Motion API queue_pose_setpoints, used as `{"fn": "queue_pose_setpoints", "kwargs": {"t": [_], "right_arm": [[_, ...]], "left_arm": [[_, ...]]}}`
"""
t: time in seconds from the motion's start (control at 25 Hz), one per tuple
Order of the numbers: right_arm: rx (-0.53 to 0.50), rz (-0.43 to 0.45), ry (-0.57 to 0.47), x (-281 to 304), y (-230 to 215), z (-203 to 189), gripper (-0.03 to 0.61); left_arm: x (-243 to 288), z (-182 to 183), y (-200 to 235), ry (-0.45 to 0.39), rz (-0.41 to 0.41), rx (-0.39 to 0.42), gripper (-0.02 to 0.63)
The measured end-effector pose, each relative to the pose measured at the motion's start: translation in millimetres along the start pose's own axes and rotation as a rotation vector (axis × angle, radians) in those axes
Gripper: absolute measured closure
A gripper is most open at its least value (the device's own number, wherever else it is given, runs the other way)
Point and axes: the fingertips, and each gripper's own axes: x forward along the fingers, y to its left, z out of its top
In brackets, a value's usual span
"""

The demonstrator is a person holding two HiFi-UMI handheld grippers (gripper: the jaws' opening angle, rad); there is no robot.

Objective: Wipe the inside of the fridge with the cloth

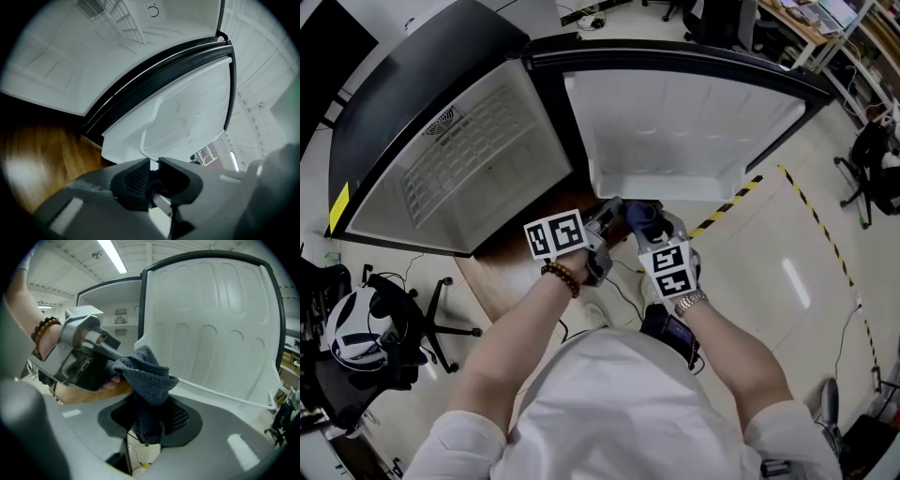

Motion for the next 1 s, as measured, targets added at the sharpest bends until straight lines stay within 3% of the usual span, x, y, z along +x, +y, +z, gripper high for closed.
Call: {"fn": "queue_pose_setpoints", "kwargs": {"t": [0.68, 1.0], "right_arm": [[0.116, 0.03, -0.176, 59.6, -2.9, 32.9, 0.439], [0.097, 0.018, -0.183, 75.4, 5.4, 36.5, 0.439]], "left_arm": [[-7.9, 6.6, -16.1, 0.051, -0.048, 0.019, 0.565], [-8.7, 9.2, -17.1, 0.032, -0.078, -0.055, 0.561]]}}
